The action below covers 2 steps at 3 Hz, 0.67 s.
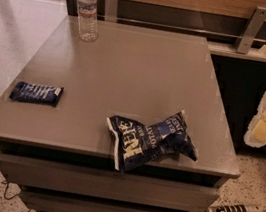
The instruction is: Knock water bottle over
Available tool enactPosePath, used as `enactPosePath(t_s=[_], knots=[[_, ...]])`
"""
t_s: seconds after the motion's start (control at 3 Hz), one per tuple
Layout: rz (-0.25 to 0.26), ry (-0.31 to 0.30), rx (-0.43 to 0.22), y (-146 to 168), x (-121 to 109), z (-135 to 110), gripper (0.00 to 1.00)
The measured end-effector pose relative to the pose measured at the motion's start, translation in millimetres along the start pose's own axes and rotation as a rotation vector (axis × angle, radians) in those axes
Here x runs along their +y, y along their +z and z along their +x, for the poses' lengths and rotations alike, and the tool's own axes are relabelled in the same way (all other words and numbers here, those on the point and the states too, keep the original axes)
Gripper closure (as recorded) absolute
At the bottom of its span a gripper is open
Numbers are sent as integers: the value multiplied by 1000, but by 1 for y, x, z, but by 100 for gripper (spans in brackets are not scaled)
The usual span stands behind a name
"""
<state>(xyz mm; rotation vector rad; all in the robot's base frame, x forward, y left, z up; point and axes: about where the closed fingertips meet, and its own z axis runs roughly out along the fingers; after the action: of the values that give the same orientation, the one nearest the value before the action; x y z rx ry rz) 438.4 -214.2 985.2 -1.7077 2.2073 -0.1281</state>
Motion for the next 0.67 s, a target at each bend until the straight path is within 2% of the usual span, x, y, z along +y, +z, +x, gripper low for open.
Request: enactPosePath(t_s=[0.33, 0.67], knots=[[0, 0, 0, 0, 0, 0, 0], [33, 9, -42, 3, -9, -6, 0]])
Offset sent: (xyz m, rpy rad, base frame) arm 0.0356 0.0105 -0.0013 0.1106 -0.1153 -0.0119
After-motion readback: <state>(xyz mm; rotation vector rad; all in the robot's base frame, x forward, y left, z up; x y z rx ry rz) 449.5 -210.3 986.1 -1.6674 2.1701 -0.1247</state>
